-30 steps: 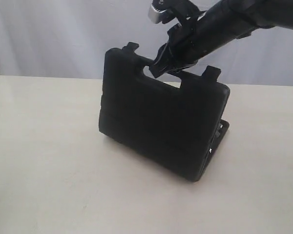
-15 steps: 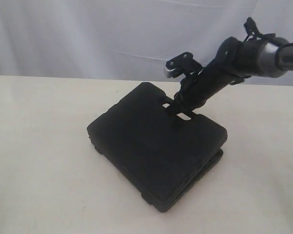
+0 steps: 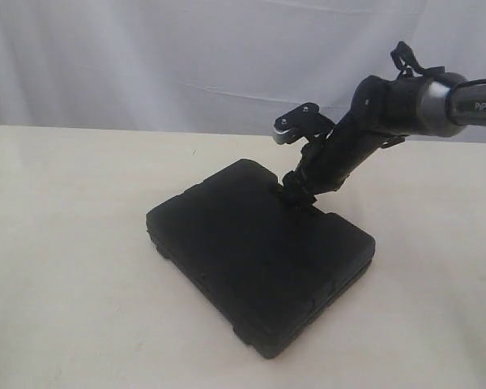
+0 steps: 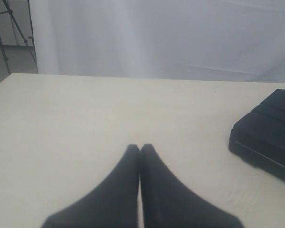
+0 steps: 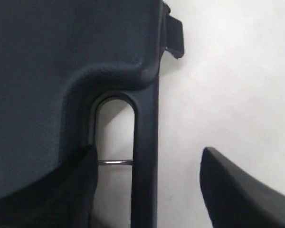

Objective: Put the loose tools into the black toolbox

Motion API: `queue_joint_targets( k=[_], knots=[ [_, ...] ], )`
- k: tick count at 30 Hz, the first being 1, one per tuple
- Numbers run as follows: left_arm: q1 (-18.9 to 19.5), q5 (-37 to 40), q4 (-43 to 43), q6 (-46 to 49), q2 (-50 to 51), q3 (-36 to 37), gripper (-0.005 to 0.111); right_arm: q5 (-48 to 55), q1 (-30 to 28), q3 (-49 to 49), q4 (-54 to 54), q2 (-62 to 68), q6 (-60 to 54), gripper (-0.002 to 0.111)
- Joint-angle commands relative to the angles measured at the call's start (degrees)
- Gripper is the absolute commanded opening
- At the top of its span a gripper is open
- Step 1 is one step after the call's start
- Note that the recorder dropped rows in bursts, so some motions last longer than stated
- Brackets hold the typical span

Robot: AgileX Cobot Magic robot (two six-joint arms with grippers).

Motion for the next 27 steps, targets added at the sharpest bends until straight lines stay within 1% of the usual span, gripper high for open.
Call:
queue_joint_targets(
  k=[1,5,9,12,15,23,27],
  knots=[
    [-0.12,-0.06,-0.14,-0.05,-0.16,0.12,0.000,0.88,-0.02,-0.06,-0.65,-0.96,1.34,0.060],
    [-0.12,-0.06,-0.14,-0.05,-0.16,0.12,0.000,3.22,-0.02,-1.62,-0.65,-1.82,2.84,0.060],
    [-0.12,-0.06,-0.14,-0.05,-0.16,0.12,0.000,8.15,-0.02,-5.04,-0.65,-4.02,7.25,0.060],
    [-0.12,-0.06,-0.14,-0.05,-0.16,0.12,0.000,15.76,-0.02,-7.90,-0.65,-6.12,10.14,0.060],
    [-0.12,-0.06,-0.14,-0.16,-0.16,0.12,0.000,21.30,-0.02,-8.16,-0.65,-10.71,11.18,0.060],
    [-0.12,-0.06,-0.14,-0.16,-0.16,0.12,0.000,26.11,-0.02,-8.16,-0.65,-20.67,15.69,0.060],
    [-0.12,-0.06,-0.14,-0.16,-0.16,0.12,0.000,27.96,0.08,-8.16,-0.65,-23.40,17.07,0.060]
  ],
)
